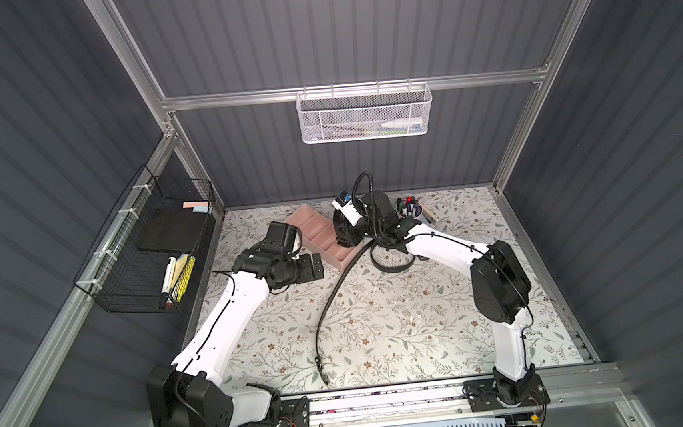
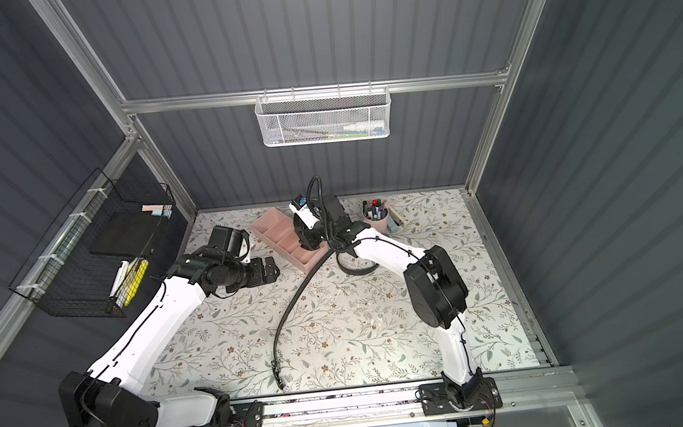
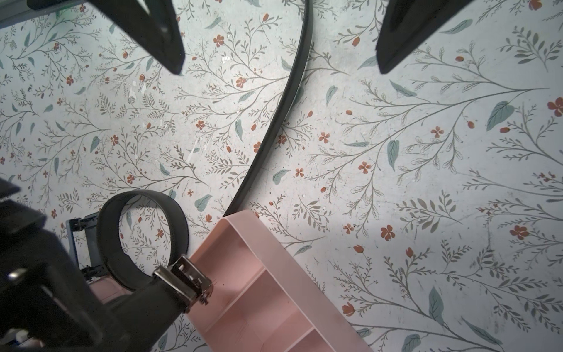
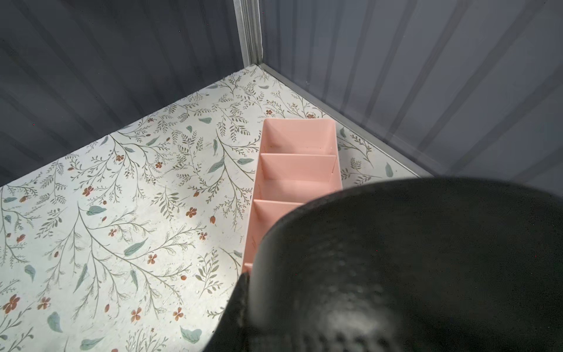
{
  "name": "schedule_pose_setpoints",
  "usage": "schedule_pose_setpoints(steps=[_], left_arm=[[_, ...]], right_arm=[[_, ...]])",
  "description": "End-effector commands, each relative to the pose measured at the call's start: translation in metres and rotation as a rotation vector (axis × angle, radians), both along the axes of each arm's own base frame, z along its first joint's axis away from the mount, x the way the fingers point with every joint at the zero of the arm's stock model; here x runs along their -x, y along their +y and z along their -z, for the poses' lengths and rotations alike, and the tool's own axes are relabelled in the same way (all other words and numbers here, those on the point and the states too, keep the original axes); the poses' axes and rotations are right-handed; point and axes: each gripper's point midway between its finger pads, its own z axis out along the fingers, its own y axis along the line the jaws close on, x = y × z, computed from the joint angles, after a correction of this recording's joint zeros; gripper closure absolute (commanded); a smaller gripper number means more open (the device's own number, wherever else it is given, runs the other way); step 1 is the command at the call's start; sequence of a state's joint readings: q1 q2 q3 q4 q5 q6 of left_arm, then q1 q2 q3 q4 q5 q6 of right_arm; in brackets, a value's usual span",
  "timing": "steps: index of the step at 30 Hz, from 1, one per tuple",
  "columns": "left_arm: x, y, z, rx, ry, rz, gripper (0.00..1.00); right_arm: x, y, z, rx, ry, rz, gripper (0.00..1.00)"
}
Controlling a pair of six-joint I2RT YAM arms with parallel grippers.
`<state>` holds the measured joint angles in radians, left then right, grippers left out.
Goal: Place the belts into the storage roll
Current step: Place the belt in the container.
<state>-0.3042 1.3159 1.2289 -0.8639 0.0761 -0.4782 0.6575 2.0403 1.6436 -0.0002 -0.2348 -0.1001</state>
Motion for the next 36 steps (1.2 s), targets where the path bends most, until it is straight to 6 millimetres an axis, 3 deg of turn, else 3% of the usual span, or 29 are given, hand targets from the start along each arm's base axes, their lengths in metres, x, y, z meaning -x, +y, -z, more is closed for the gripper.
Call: schedule_pose_setpoints(steps=[1,10,25,36], left_arm=[[0.012,0.005,0.001,-0.021,0.022,0.042,0.01],[0.015,0.006,0.011,-0.025,0.046,0.054,0.0],[0.03,0.014,0.02,-0.039,0.064,0.052,0.01],[0.033,0.019,0.02,-0.044,0.067,0.047,0.01]], right_arm=[[-0.017,-0.008,-0.004,0.029,-0.084,0.047,1.0],[-0.017,-0.017,0.021,0.128,-0.094,0.051,1.0],[0.011,0.009,0.072,0.206,-0.041,-0.036,1.0],[0.019,0.019,0.088,0.158,0.039,-0.019,1.0]])
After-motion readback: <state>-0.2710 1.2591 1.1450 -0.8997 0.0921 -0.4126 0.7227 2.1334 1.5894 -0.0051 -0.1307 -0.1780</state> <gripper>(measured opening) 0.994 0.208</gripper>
